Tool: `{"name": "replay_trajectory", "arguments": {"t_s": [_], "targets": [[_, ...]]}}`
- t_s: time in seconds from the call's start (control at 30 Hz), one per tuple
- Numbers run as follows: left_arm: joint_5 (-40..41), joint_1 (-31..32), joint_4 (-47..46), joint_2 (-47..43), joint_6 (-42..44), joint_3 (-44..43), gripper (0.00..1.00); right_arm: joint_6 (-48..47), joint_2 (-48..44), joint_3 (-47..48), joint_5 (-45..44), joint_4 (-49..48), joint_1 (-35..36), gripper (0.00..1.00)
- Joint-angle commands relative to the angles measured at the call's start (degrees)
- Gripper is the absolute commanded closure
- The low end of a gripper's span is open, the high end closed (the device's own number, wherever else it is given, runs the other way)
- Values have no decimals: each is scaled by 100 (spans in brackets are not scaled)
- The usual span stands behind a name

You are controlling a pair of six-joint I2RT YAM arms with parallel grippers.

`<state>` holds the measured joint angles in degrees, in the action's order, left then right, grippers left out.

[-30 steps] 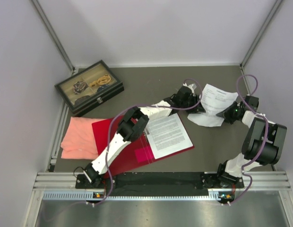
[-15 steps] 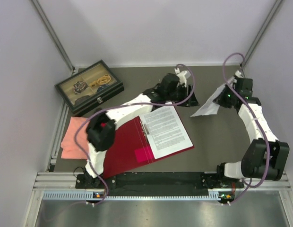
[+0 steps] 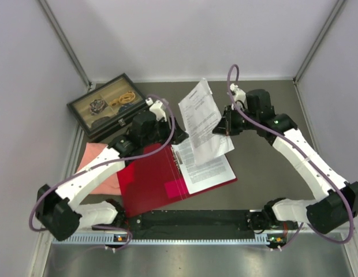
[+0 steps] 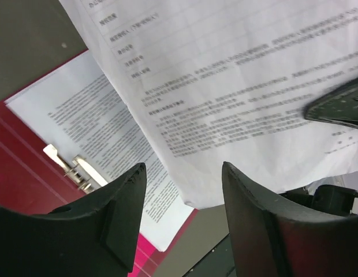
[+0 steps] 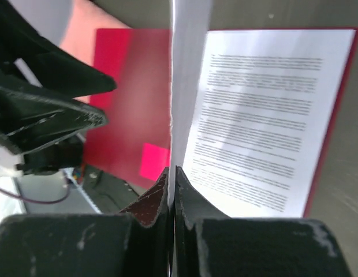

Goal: Put the files into the folder

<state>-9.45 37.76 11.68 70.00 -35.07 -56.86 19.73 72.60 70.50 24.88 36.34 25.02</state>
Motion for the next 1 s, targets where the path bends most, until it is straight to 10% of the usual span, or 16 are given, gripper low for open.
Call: {"name": "replay_trajectory", "arguments": {"t_s": [0.0, 0.37, 0.97], "targets": [[383, -198, 289, -846, 18, 202, 40, 505, -413, -394, 1017, -573, -75, 100], [102, -295, 229, -698, 62, 167, 40, 691, -334, -2329, 1862, -1621, -910, 100], [-83, -392, 115, -461, 53, 281, 40, 207, 1028, -2577, 2416, -2297, -1078, 100]]}}
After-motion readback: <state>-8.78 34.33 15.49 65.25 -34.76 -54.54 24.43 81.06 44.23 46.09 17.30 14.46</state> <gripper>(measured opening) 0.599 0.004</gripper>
